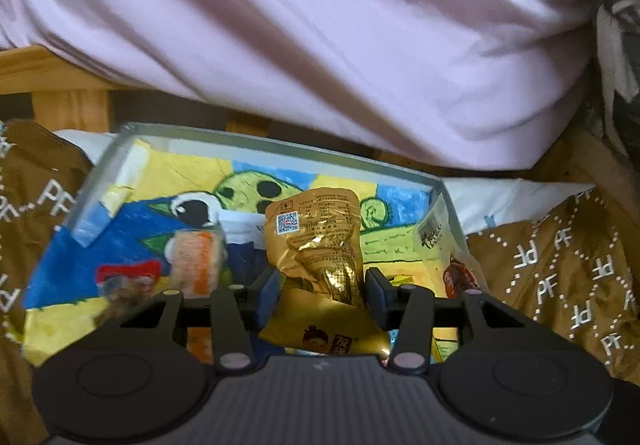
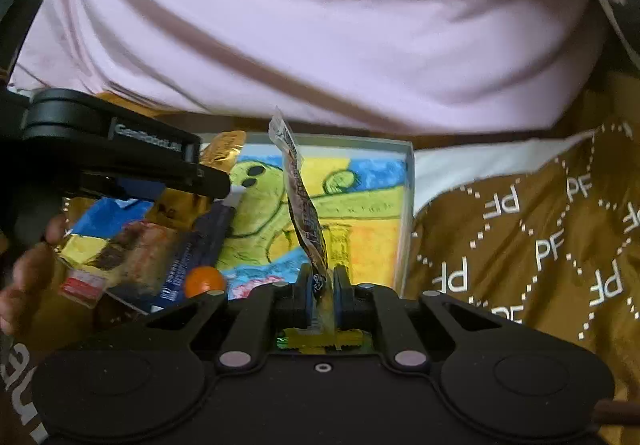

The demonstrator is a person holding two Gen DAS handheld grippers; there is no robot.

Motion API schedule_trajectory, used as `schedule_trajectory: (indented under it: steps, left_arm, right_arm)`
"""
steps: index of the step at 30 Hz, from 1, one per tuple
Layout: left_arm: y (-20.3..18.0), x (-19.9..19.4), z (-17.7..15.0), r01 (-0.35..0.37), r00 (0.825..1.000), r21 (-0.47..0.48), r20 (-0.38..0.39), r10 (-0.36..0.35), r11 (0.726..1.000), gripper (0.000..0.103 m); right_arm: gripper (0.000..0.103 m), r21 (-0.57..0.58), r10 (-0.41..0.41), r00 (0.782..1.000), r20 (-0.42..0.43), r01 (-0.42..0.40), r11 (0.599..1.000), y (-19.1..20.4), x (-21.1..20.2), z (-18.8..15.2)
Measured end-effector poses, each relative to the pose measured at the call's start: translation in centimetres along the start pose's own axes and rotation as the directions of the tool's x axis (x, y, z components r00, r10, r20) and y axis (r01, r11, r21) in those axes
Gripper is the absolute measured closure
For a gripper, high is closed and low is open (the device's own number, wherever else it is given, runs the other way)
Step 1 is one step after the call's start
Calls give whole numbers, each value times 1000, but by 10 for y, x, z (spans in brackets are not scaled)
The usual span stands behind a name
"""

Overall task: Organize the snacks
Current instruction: 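Lift gold pouch with left tool while right tool carries clear pack over tray, then open both grippers to drop gold pouch and clear pack into tray, then lift both tools away and move back toward the last snacks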

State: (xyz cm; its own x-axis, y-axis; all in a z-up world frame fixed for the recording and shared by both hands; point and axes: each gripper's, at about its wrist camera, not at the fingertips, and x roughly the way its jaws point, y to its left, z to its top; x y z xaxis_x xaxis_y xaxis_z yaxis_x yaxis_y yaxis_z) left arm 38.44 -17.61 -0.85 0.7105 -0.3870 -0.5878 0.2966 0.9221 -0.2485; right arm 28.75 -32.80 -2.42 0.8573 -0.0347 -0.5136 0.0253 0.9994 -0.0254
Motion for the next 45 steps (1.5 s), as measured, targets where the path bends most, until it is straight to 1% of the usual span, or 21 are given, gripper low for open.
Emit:
schedule_trajectory:
  steps: [7,9,12,15,16,17,18,19,20,21,22,23,24,27,30,32,33,37,39,43,45]
  left_arm:
    - [-4,30,-11,-45,997,29,-69,47,999,52]
    - [-3,35,-12,-52,994,31,-89,55,998,51]
    - [-3,37,-14,-42,993,45,-106,46,998,50]
    - [-2,36,-13,-34,993,53,-110,39,998,50]
    - [-2,35,-13,-34,993,50,-113,39,998,49]
    - [-1,34,-12,-37,993,48,-114,43,998,45]
    - [-1,33,-11,-40,993,47,-111,45,998,39]
    - [-1,30,-10,-44,993,44,-105,49,998,35]
    - [-1,27,-10,-48,994,40,-98,52,998,27]
    - [-1,23,-9,-49,995,35,-89,52,998,23]
    - [-1,19,-8,-47,996,33,-80,50,998,22]
    - [0,15,-7,-46,996,30,-73,48,998,20]
    - [0,11,-5,-46,997,28,-67,48,999,18]
    - [2,-6,-4,-49,998,21,-36,49,999,11]
    - [5,-28,-4,-60,998,26,23,59,998,3]
    - [8,-44,-5,-73,995,26,68,71,997,1]
    - [9,-53,-6,-80,993,26,87,78,996,1]
    - [17,-85,-9,-104,984,13,144,101,994,1]
    - [22,-101,-12,-119,978,3,173,116,993,1]
    - [31,-135,-23,-157,960,-23,232,158,987,1]
    - [35,-148,-31,-165,955,-35,245,169,986,0]
  right_arm:
    - [91,52,-10,998,-62,13,999,-8,17,-3]
    - [87,59,-9,998,-68,13,998,-9,18,-3]
    - [82,64,-8,997,-77,13,998,-10,20,-3]
    - [81,72,-4,997,-77,9,997,-10,18,-2]
    - [81,74,-4,997,-74,9,997,-9,18,-2]
    - [80,75,-5,997,-72,10,997,-9,17,-2]
    - [76,76,-6,997,-71,12,997,-9,16,-1]
    - [74,77,-8,998,-69,14,997,-9,15,-1]
    - [70,80,-9,998,-68,14,997,-9,14,-1]
    - [65,84,-5,998,-68,11,996,-9,13,-1]
    - [62,88,-2,998,-68,8,996,-8,11,0]
    - [51,90,2,998,-64,4,996,-8,10,0]
    - [43,91,10,999,-53,-5,996,-8,7,1]
    - [28,75,6,1000,-15,-5,997,-4,-4,5]
    - [22,64,8,1000,30,-10,998,0,-16,7]
    - [16,67,12,998,64,-16,998,1,-26,8]
    - [12,68,12,997,81,-18,998,2,-31,8]
    - [6,54,25,990,140,-33,998,8,-56,9]
    - [1,47,32,984,174,-41,998,11,-71,8]
    - [1,49,33,971,237,-45,998,17,-100,6]
    - [1,58,18,966,258,-34,998,20,-113,3]
